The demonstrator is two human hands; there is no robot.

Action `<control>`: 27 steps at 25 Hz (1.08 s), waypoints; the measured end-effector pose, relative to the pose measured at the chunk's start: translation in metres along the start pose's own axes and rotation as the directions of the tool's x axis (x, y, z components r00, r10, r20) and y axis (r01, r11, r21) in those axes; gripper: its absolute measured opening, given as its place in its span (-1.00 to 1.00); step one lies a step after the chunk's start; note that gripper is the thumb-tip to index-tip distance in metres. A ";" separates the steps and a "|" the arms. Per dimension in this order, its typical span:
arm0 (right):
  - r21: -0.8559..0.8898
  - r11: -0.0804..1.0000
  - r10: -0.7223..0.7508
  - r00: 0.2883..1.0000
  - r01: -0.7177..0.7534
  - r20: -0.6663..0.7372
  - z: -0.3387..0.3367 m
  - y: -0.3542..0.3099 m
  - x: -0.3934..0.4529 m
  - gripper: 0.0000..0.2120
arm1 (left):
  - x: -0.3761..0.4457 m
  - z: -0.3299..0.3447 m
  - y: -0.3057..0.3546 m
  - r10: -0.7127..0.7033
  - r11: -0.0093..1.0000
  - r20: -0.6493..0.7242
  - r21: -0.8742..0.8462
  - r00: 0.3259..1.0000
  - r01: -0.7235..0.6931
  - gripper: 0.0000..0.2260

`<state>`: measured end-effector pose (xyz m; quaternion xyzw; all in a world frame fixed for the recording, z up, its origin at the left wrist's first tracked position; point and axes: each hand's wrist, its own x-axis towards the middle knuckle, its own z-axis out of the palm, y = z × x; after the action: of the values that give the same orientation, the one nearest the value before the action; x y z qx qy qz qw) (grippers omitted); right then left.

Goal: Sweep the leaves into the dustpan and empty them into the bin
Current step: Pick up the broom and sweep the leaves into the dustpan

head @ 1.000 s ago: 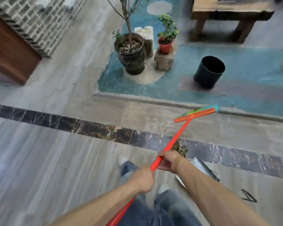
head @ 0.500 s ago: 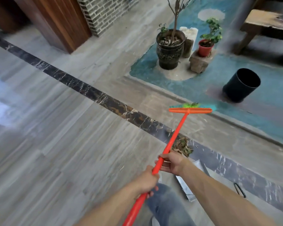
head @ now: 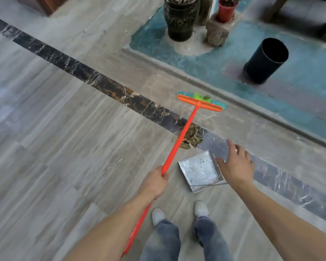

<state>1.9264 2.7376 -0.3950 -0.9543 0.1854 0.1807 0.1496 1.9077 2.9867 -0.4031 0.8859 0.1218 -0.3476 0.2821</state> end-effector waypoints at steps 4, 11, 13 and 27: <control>0.178 0.940 0.199 0.893 -0.291 0.404 0.029 0.072 0.042 -0.38 | 0.074 0.043 0.028 -0.061 0.989 -0.030 0.130 0.998 0.064 -0.70; 0.443 0.886 0.036 0.972 -0.139 0.233 0.071 0.064 0.063 -0.45 | 0.137 0.115 0.051 -0.143 0.985 0.063 0.109 0.988 0.136 -0.66; 0.424 0.898 0.026 0.974 -0.122 0.226 0.073 0.053 0.077 -0.45 | 0.134 0.114 0.036 -0.143 0.980 0.084 0.150 0.986 0.129 -0.66; 0.348 0.932 0.036 0.983 -0.099 0.183 0.071 0.001 0.107 -0.51 | -0.020 0.075 -0.075 -0.205 0.977 0.098 -0.035 0.974 0.209 -0.74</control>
<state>1.9984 2.7293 -0.5012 -0.8851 0.2341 0.2314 0.3291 1.8212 3.0040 -0.4653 0.8445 0.2080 -0.4134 0.2697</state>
